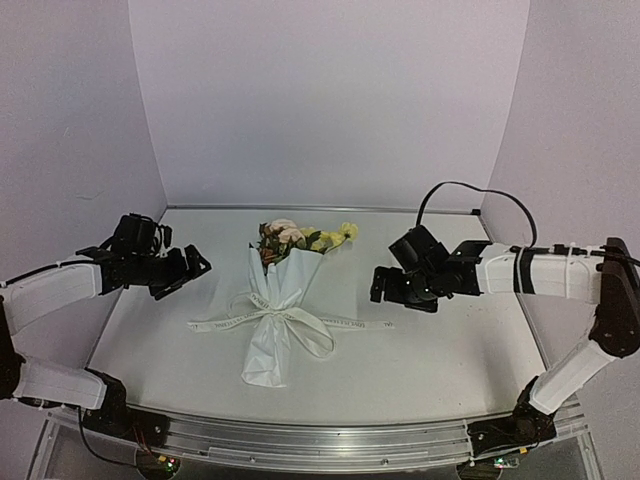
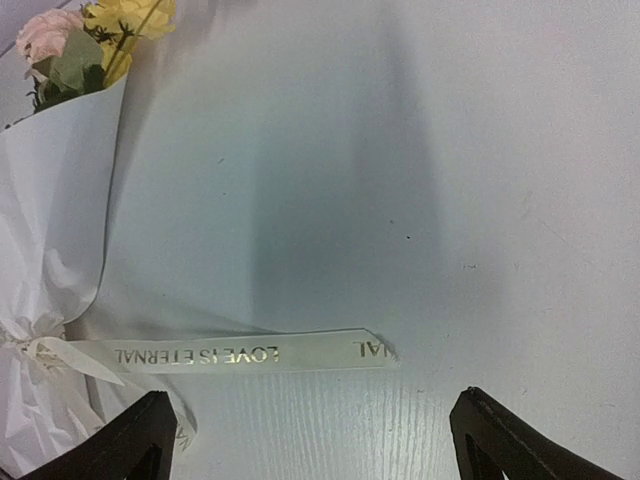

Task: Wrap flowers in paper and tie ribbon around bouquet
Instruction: Tie the half-tied ribbon around the folded bouquet, then reset both arms

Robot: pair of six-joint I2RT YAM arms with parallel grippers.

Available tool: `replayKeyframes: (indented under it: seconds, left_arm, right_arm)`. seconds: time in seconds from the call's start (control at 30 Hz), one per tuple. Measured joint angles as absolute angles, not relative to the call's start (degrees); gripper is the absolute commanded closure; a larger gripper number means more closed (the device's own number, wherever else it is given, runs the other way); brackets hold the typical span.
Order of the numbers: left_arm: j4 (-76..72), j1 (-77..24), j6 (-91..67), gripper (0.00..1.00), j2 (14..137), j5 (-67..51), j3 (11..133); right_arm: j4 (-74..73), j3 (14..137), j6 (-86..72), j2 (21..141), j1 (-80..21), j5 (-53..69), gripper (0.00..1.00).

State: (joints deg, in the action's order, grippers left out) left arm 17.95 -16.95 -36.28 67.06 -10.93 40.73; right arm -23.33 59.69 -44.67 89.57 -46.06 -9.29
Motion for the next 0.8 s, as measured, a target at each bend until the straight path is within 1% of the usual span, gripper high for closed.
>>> replayKeyframes:
  seconds: [0.2, 0.47, 0.8]
  left_arm:
    - [16.38, -17.21, -33.28, 0.0, 66.39, -12.9, 45.02]
    - [14.94, -17.21, -31.27, 0.0, 65.37, -13.27, 51.04]
    - [15.14, -17.21, -30.06, 0.0, 64.28, -10.34, 53.15]
  right_arm:
    - [-23.64, 59.09, -45.56, 82.72, -46.28, -10.35, 0.02]
    - [-23.69, 56.25, -46.85, 73.4, -46.28, -15.8, 0.02]
    - [-23.79, 55.36, -46.74, 68.93, -46.28, -20.77, 0.02]
